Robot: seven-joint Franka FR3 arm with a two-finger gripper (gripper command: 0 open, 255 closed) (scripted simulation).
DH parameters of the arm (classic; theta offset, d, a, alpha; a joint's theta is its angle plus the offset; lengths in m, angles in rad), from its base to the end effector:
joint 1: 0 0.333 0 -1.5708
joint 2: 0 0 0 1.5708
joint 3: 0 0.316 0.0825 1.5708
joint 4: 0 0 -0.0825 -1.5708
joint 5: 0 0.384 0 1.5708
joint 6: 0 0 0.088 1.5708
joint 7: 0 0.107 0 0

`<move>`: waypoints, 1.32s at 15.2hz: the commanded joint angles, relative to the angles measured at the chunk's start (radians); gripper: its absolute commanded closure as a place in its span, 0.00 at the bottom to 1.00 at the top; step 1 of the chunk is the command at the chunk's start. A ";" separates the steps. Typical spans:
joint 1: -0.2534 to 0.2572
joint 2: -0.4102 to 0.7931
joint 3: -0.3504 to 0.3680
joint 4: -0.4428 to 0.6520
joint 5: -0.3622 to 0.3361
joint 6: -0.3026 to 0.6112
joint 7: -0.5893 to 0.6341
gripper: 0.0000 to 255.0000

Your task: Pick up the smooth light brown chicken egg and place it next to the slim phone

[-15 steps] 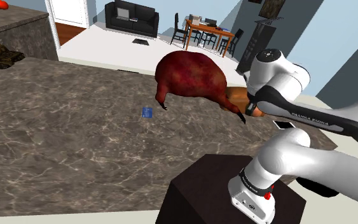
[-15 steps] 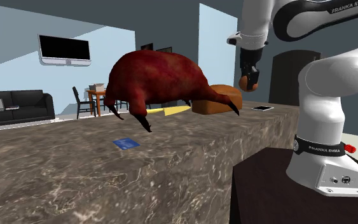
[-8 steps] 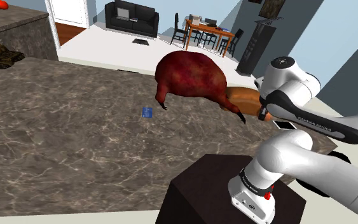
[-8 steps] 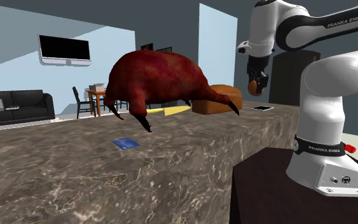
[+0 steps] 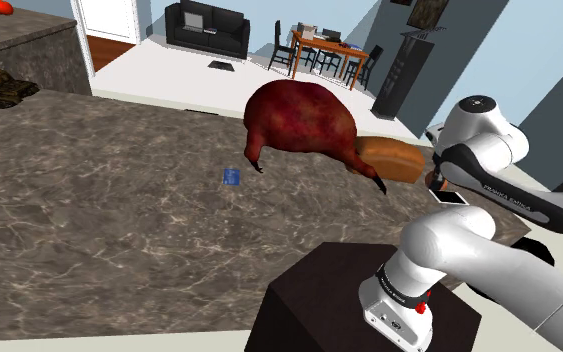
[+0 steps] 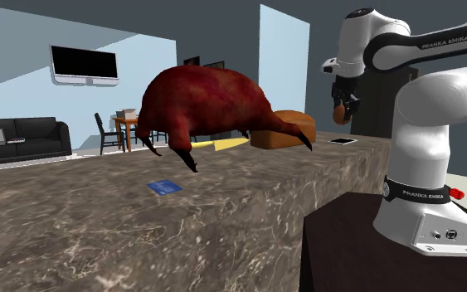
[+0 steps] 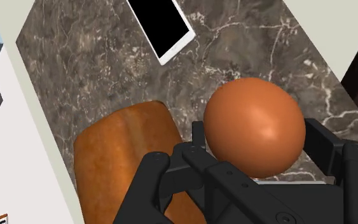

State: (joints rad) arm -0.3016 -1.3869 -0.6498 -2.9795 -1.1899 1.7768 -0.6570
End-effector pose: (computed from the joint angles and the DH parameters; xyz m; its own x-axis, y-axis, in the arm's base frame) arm 0.1154 -0.2371 0.4211 0.9393 0.2601 -0.2239 0.3391 -0.8041 0.4883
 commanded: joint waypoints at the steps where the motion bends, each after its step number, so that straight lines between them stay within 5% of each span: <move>1: -0.097 -0.079 -0.072 0.043 -0.069 0.018 -0.046 1.00; 8: -0.095 -0.019 -0.290 0.201 -0.230 0.091 -0.186 1.00; 18: 0.029 0.051 -0.512 0.502 -0.343 0.173 -0.365 1.00; 20: 0.026 0.048 -0.536 0.490 -0.367 0.187 -0.356 1.00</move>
State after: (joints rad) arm -0.2818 -1.3406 -1.1726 -2.4963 -1.5462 1.9571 -1.0122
